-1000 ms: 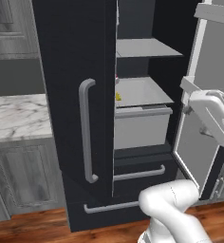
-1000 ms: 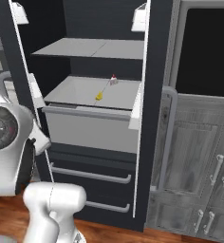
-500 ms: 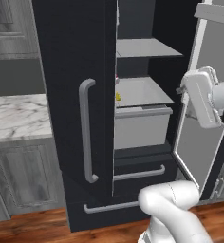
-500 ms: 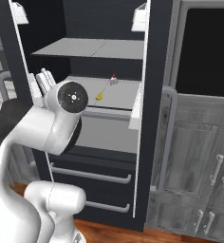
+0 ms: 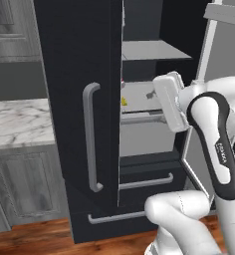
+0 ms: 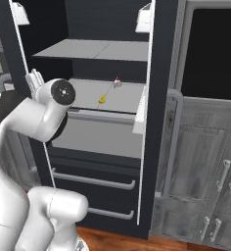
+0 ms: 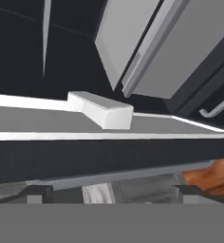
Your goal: Take the lemon wedge from the fridge and place it on the plate with fish on the dining counter.
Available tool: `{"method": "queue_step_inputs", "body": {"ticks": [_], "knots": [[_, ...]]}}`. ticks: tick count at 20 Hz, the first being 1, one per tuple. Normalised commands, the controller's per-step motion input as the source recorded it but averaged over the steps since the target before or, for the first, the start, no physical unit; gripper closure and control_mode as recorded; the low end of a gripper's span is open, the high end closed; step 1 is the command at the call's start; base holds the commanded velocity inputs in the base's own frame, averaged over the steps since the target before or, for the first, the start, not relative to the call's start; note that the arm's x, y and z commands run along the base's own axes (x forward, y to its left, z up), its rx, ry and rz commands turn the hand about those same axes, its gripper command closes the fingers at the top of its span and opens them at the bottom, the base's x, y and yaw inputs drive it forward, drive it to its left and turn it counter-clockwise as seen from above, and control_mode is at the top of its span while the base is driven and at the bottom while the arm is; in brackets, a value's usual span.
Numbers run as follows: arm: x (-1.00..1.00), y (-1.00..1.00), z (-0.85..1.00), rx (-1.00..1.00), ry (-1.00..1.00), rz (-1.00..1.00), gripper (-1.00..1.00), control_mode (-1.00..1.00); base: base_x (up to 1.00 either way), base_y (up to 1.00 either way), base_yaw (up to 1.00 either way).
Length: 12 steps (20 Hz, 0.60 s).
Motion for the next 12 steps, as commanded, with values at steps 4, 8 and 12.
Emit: {"method": "queue_step_inputs", "body": {"ticks": [4, 8, 12], "knots": [[0.42, 0.00, -0.04, 0.03, 0.00, 0.00, -1.00, -1.00, 0.00, 0.00, 0.00], [0.93, 0.00, -0.16, 0.00, 0.01, 0.02, -1.00, -1.00, 0.00, 0.00, 0.00], [0.99, 0.04, -0.27, 0.00, 0.07, 0.09, -1.00, -1.00, 0.00, 0.00, 0.00]]}}
